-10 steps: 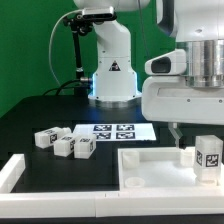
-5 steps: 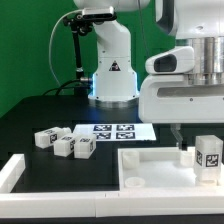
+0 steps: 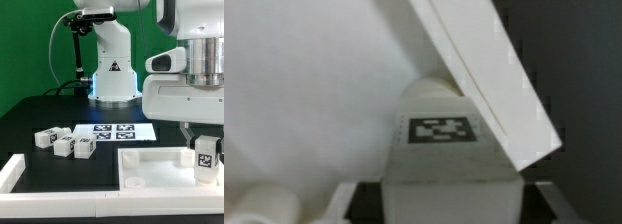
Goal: Assemble one leg
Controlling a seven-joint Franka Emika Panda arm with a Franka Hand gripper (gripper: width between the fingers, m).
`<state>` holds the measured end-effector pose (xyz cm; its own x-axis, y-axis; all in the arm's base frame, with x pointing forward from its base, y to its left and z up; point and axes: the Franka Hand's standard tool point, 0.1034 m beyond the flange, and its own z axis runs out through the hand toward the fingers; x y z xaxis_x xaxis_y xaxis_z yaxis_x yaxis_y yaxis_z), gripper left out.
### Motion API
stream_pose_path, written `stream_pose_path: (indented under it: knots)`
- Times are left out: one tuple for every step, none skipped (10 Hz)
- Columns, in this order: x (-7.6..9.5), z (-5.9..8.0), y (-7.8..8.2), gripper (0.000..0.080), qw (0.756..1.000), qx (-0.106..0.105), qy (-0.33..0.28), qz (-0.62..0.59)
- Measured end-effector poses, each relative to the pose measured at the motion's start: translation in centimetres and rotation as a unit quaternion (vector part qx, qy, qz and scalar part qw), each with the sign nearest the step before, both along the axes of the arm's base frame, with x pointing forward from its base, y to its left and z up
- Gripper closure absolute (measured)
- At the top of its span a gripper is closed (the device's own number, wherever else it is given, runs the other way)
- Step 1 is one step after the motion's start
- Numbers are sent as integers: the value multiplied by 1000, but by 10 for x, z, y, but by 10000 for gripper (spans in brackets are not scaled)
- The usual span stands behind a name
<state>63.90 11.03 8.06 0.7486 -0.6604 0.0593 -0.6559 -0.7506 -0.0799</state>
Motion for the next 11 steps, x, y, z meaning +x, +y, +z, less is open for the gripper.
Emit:
stream_pose_path:
  knots:
    - [-1,-1,1,514,993,16,1,-115]
    - [-3,-1,3,514,973,30,-3,-229]
    - [-3,0,6,514,951,41,-2,-306]
    - [-3,1,7,514,931,55,0,-362]
    - [-3,1,7,514,915,64,3,-398]
    - [-3,0,7,514,917,63,3,-393]
    - [-4,-1,7,436,932,56,1,-358]
    - [-5,-5,7,253,955,43,-3,-295]
    - [-3,-6,4,253,973,34,-9,-229]
    - [-2,-4,5,172,989,16,-14,-145]
    - [-3,-5,11,172,998,-1,-16,-59]
